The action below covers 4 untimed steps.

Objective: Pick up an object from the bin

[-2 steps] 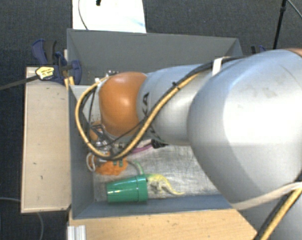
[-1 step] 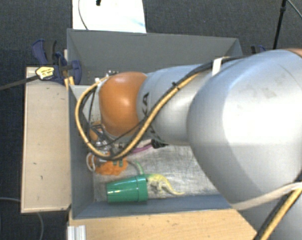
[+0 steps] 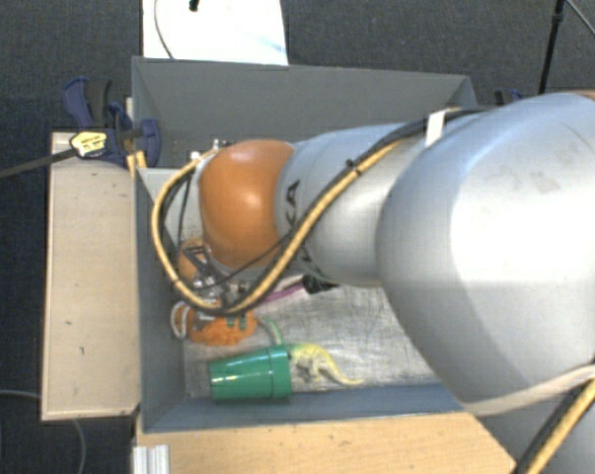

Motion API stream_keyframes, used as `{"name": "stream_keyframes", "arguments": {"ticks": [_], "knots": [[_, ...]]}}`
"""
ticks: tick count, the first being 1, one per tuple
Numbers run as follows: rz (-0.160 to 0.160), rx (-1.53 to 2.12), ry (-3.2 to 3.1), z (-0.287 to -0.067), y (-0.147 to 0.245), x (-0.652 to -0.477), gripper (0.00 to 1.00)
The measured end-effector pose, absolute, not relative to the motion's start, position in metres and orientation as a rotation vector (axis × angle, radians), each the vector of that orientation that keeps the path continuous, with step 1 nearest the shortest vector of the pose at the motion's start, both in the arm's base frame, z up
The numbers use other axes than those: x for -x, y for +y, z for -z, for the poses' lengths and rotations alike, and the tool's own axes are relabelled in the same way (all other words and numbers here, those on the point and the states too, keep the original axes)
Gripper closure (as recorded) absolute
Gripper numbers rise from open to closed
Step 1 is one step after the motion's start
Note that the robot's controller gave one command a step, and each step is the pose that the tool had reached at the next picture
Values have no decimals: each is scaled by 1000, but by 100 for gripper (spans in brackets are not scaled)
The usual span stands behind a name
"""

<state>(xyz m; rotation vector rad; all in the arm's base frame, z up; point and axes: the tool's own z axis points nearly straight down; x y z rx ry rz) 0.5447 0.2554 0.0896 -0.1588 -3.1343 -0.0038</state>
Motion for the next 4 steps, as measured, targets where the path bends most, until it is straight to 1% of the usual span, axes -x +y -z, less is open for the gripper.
{"name": "stream_keyframes", "arguments": {"ticks": [1,2,3,4], "knots": [[6,175,-3143,-156,249,-544,100],[4,184,-3139,-134,247,-544,100],[-4,182,-3129,-170,250,-543,100],[4,184,-3139,-218,248,-535,100]]}}
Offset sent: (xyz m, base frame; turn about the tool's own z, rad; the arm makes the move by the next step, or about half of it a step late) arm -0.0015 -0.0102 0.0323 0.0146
